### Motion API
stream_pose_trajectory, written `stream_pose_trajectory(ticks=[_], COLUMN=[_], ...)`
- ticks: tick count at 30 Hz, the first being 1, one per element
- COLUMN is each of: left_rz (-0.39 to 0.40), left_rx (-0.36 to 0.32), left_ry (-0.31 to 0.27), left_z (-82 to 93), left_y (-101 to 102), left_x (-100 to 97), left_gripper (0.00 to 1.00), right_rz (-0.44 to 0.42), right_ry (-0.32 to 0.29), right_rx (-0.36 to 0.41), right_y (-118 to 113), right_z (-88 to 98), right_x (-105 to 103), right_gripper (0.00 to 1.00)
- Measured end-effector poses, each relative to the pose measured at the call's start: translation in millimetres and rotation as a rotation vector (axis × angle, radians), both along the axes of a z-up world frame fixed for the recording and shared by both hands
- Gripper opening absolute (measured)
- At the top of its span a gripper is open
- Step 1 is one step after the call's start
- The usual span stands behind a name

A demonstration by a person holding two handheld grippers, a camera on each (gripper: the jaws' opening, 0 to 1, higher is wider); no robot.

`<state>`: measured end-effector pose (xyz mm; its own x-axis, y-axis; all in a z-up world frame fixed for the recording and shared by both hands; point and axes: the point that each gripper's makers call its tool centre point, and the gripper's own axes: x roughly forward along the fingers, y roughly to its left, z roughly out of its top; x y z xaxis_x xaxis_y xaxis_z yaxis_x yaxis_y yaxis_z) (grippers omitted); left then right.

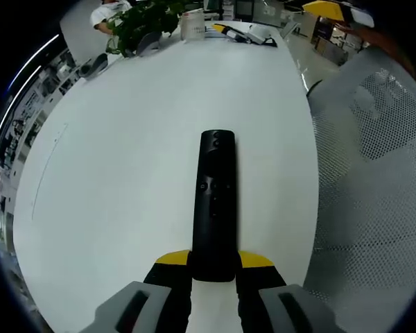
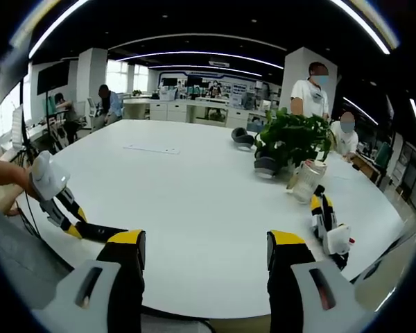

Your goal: Press the specified remote control buttons in sequence, fully releasing each button before pressing the next.

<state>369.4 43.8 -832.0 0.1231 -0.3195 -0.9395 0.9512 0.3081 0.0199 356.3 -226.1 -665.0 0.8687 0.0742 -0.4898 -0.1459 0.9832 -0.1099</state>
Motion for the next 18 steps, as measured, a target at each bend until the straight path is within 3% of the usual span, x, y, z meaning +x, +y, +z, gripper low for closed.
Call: stream_pose_trajectory(ticks=[18], left_rz=[0.044], left_rx=[-0.017], left_ry=[-0.003], left_z=[-0.2], left_y=[-0.9], left_x=[-8.5], left_gripper=[0.23], right_rz=[0.025], right_ry=[0.031], right_rx=[-0.009], right_y=[5.1], right_z=[-4.8], right_x=[0.0], right_gripper=[0.74])
